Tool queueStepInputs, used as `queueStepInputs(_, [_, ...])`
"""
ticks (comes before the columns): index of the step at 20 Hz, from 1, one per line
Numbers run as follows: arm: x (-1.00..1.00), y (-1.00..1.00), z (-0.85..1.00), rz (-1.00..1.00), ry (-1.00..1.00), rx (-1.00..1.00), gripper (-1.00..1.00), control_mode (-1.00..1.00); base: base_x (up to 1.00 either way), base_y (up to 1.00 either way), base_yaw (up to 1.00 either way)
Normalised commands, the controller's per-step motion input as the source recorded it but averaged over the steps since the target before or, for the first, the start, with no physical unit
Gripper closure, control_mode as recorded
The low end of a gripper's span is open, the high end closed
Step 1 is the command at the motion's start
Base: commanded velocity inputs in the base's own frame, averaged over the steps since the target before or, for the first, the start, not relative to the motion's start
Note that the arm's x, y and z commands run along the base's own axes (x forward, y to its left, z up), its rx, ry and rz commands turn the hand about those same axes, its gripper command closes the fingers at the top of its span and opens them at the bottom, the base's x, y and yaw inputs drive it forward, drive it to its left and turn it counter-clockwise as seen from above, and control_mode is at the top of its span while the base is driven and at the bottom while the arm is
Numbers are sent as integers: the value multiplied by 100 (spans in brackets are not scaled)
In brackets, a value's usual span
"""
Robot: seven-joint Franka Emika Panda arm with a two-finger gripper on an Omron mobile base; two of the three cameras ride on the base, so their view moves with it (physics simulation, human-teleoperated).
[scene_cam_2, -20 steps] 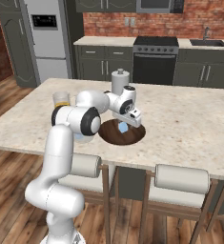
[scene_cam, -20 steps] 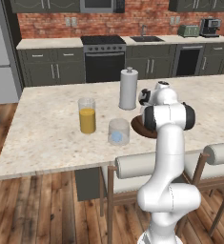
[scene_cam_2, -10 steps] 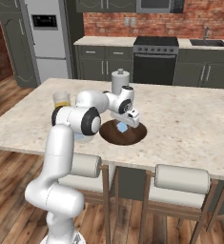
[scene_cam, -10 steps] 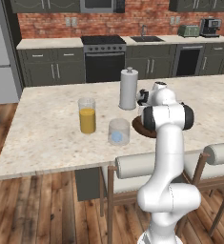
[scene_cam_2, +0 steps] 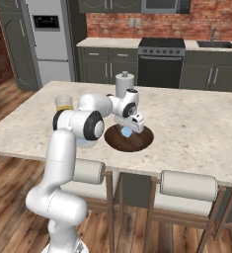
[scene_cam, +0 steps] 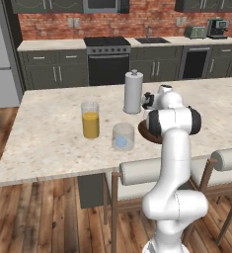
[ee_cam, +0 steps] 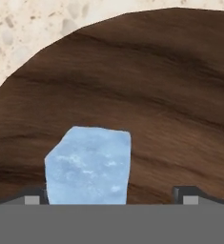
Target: There are two ice cubes in the ice bowl. Place both ice cubes in the glass cup.
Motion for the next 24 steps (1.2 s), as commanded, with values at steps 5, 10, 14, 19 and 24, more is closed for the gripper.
queueStepInputs(5, [-7,0,-18,0,0,0,100,-100,0,0,0])
queueStepInputs(10, [0,0,-11,0,-2,0,100,-100,0,0,0])
queueStepInputs(14, [0,0,-10,0,-2,0,100,-100,0,0,0])
queueStepInputs(19, [-27,0,18,-3,0,0,100,-100,0,0,0])
queueStepInputs(24, [-68,1,88,-13,0,0,100,-100,0,0,0])
